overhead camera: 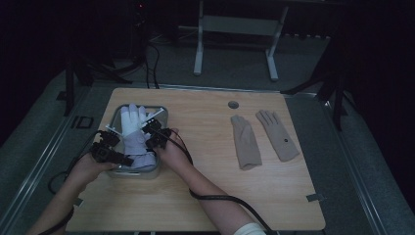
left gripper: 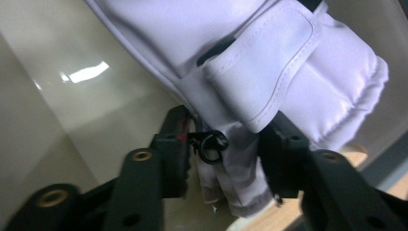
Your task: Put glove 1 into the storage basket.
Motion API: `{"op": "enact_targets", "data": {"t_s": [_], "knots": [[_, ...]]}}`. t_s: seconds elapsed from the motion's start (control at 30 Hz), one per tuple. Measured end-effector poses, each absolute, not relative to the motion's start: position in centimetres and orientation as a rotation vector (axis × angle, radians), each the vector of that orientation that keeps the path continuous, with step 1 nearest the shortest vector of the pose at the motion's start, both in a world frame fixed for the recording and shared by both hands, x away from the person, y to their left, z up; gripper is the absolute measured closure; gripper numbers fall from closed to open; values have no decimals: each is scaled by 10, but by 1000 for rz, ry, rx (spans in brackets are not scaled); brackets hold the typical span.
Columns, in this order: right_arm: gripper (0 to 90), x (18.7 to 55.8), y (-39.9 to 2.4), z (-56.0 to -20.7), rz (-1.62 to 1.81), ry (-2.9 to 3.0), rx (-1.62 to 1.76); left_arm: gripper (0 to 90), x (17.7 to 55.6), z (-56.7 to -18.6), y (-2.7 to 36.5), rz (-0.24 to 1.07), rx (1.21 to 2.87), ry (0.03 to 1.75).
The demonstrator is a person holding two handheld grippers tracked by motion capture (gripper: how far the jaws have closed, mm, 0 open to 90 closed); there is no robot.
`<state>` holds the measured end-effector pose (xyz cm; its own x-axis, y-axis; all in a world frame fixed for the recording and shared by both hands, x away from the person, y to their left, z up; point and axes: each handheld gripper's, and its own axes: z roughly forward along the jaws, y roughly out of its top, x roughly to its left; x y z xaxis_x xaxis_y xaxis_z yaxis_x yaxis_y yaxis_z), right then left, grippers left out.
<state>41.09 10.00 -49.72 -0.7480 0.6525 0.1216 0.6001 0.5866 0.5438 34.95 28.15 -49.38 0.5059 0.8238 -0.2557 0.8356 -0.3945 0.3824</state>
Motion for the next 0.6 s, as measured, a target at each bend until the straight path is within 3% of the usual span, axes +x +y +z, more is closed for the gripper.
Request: {"op": "enact_targets", "data": {"t_s": [0.17,0.33,0.47,0.6], "knots": [[675,413,100,-496,874,2730,1066,547,349,-495,281,-33,2272,1363],[346,409,95,-478,950,2645,939,532,344,-486,284,45,2261,1360],[191,411,84,-463,993,2680,920,504,335,-469,282,194,2234,1352],[139,412,70,-454,1051,2666,925,468,330,-453,279,214,2148,1313]]}}
